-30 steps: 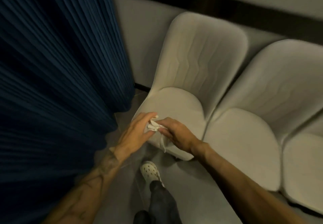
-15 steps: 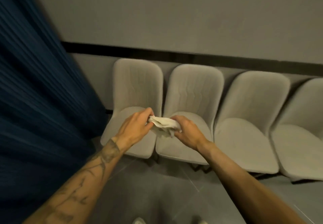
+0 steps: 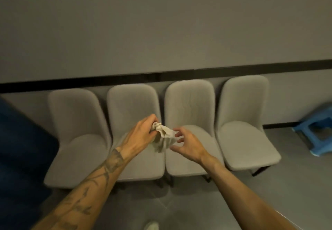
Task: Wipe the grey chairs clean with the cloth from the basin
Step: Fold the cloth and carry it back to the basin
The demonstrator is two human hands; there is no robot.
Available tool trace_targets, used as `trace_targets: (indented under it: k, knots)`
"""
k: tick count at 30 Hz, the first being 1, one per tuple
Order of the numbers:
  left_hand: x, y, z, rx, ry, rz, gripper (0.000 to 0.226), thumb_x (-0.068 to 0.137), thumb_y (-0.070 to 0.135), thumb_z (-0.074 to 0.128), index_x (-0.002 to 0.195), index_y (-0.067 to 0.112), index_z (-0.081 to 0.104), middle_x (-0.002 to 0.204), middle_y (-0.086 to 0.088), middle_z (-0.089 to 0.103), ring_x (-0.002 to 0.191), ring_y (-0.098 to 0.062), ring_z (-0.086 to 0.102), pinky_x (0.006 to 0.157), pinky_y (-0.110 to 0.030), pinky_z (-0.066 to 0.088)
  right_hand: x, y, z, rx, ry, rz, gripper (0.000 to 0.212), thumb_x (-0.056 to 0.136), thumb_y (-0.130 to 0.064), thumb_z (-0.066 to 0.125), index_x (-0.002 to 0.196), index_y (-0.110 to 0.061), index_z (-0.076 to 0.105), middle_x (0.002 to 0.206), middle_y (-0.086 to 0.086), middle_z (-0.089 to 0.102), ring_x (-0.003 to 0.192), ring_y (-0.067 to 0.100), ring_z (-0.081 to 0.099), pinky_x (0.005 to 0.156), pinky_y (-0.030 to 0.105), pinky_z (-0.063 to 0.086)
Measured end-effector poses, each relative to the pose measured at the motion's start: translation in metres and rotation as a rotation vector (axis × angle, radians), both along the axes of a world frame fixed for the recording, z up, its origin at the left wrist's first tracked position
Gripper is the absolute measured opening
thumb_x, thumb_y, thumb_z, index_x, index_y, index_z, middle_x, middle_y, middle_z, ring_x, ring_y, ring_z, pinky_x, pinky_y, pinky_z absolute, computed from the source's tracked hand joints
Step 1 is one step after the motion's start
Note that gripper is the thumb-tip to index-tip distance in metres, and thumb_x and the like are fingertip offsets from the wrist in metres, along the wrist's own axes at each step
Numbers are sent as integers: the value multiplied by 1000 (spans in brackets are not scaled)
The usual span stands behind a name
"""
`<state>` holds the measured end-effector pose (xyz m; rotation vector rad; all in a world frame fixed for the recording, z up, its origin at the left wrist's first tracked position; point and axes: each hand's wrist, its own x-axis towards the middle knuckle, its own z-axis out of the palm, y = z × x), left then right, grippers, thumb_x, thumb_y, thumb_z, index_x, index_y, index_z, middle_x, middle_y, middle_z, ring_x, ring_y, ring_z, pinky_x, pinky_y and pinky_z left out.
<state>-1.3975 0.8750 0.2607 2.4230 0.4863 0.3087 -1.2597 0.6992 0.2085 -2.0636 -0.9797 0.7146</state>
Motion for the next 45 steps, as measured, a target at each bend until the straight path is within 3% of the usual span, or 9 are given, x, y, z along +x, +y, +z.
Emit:
trace_targets:
  k: [5,9,14,18,21,32,36,41,45]
  knots:
    - [133,-75,2,-63,15,-142,13,99,31,66,100,28,53,96,7,64,87,-16,66,79,-47,60,88,-77,-2,13,-7,-181,70,81,-53,82,141,-30,52,129,-10,54,103,10,64,86,28,59]
    - [245,-136,-6,-90,-18,-326,16,98,31,70,101,30,55,96,10,64,87,-8,64,75,-33,58,174,-140,-4,32,-40,-302,45,82,-37,81,121,-27,62,117,-6,64,97,10,67,87,34,62]
    - [381,-210,-8,-120,-17,-493,19,96,31,74,100,31,56,96,13,65,87,-7,64,79,-39,59,288,-227,-1,-73,-146,-508,14,91,-19,72,100,-28,68,99,-8,69,79,7,67,67,10,49]
    - [470,-265,-4,6,-34,-633,16,96,35,71,104,29,59,103,12,59,88,-14,61,79,-42,57,367,-304,11,-188,-202,-671,13,88,-17,71,101,-19,74,97,-1,67,86,20,69,79,33,55]
    - [521,-303,-11,172,-46,-713,10,98,18,67,108,18,63,110,4,55,87,-19,59,76,-45,55,420,-355,21,-218,-239,-730,12,90,-18,68,101,-18,73,97,-1,61,91,22,66,76,29,46]
    - [732,-502,-23,306,-74,-739,10,97,2,63,100,12,65,109,-6,56,81,-26,57,68,-47,53,658,-560,19,-186,-356,-756,24,96,-7,54,104,-15,75,105,7,58,98,26,60,87,34,49]
    - [800,-576,-9,363,-89,-779,7,98,7,63,101,13,63,109,-3,55,79,-25,56,65,-46,52,737,-611,37,-104,-332,-755,20,95,-9,59,103,-16,76,101,6,65,95,22,62,84,30,48]
    - [900,-647,5,308,-165,-716,11,98,17,67,102,18,56,103,1,53,70,-19,51,60,-45,51,822,-658,52,34,-328,-617,13,92,-11,69,100,-15,78,78,-23,53,75,4,64,78,22,56]
    - [996,-689,-10,215,-149,-603,22,104,40,62,107,21,51,106,4,53,85,-22,60,70,-46,56,904,-697,39,64,-236,-599,11,92,-16,71,101,-17,77,86,-19,64,81,5,69,75,10,52]
